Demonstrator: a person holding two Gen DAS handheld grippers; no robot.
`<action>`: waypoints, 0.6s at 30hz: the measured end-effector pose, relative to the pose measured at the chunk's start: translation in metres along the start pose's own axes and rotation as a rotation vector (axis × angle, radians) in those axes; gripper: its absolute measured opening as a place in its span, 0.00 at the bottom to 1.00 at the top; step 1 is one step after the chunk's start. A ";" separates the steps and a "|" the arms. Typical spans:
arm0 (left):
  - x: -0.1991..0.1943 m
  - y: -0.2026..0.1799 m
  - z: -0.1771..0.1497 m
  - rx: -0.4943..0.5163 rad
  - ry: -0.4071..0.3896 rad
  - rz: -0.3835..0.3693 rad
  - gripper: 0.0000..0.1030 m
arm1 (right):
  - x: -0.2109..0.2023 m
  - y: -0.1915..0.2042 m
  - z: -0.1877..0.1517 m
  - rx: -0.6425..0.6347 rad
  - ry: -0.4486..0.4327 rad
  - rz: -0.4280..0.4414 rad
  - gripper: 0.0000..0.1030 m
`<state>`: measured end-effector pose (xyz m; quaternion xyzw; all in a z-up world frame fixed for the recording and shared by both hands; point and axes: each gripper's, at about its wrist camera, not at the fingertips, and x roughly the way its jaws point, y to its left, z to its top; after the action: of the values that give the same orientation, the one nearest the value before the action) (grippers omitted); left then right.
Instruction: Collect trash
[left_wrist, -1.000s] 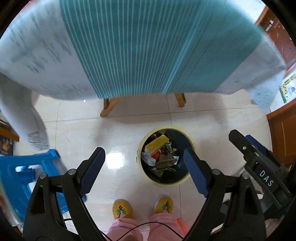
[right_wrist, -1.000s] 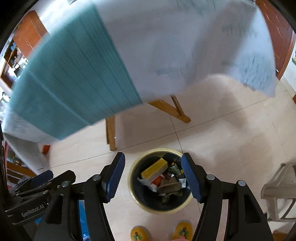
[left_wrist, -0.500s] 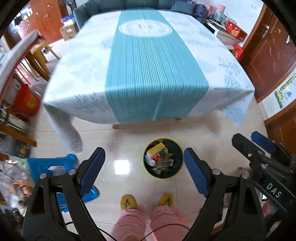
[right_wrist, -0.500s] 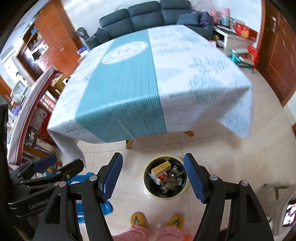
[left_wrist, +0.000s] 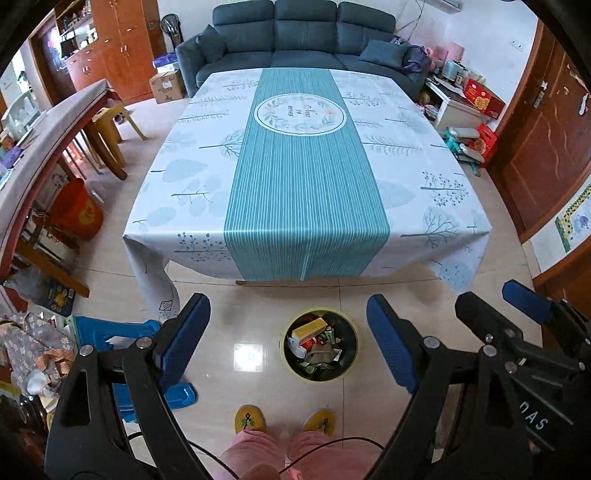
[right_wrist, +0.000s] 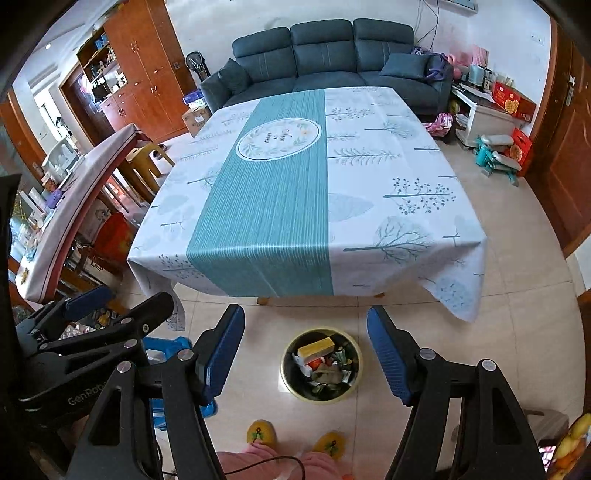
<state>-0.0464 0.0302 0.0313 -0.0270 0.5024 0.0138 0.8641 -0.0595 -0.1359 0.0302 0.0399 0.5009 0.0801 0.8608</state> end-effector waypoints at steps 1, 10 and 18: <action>-0.001 -0.001 0.000 -0.008 -0.002 -0.001 0.82 | -0.001 -0.001 -0.001 0.000 0.001 -0.005 0.68; -0.004 -0.003 -0.008 -0.042 -0.035 0.042 0.82 | 0.001 -0.005 -0.011 -0.028 0.000 -0.017 0.68; -0.006 -0.006 -0.010 -0.035 -0.047 0.044 0.82 | 0.002 -0.007 -0.013 -0.027 -0.005 -0.021 0.68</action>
<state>-0.0576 0.0236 0.0314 -0.0305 0.4819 0.0424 0.8747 -0.0690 -0.1426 0.0211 0.0234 0.4980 0.0776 0.8634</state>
